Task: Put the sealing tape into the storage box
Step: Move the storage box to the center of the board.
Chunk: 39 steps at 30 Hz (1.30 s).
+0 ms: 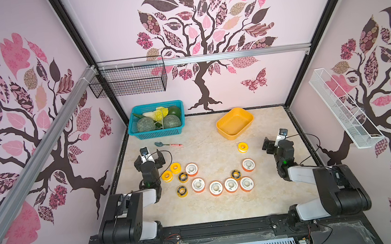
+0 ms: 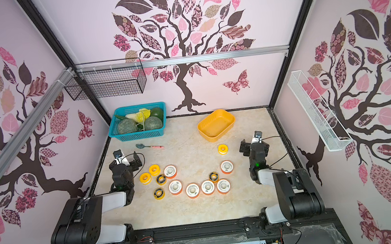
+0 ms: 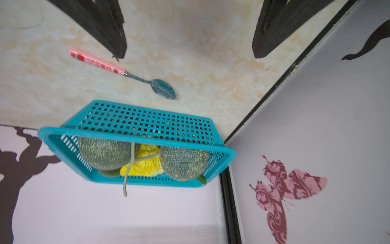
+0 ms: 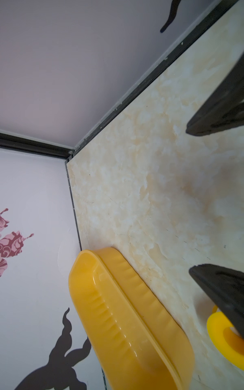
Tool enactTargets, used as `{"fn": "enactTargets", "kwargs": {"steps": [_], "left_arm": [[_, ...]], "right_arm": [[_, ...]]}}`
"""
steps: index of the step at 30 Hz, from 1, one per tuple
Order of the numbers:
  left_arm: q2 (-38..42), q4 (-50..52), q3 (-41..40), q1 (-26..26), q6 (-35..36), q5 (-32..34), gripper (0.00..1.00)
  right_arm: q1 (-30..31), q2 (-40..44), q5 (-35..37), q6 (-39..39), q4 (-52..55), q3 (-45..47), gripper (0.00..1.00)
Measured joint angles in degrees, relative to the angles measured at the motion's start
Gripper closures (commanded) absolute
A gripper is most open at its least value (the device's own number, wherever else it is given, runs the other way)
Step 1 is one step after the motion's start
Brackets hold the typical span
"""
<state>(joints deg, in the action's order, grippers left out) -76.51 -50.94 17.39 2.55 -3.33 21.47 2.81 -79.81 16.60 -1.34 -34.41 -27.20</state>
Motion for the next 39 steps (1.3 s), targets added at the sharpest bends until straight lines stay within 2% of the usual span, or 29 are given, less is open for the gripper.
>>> {"fn": "enactTargets", "kwargs": {"steps": [5,12,15,17,22,25,30,39], "left_arm": [[11.4,15.2,6.2,0.7,-6.7,1.5,0.02],[13.2,42.3,23.2,3.0,-17.9,-2.8,0.02],[12.7,52.5,29.2,3.5,-20.2,-8.6,0.02],[11.3,57.9,33.2,3.6,-20.2,-14.8,0.02],[6.5,70.8,42.0,4.2,-15.8,-27.5,0.02],[5.9,75.0,42.4,4.7,-13.1,-30.3,0.02],[6.0,77.1,40.1,4.7,-12.5,-32.2,0.02],[6.2,78.2,39.4,4.5,-12.5,-34.1,0.02]], "right_arm": [[0.0,1.6,-2.3,-5.4,18.0,-14.2,0.01],[0.0,-0.9,-13.4,-9.1,32.9,-23.7,0.02],[0.0,-5.3,-18.5,-10.3,38.7,-29.6,0.06],[0.0,-8.7,-21.0,-11.0,42.2,-33.9,0.1],[0.0,-15.8,-25.0,-13.2,48.4,-41.9,0.23],[0.0,-20.5,-27.5,-15.1,51.3,-46.7,0.31],[0.0,-28.8,-30.3,-18.6,56.0,-55.1,0.41],[0.3,-38.0,-32.7,-22.0,61.5,-64.6,0.48]]}}
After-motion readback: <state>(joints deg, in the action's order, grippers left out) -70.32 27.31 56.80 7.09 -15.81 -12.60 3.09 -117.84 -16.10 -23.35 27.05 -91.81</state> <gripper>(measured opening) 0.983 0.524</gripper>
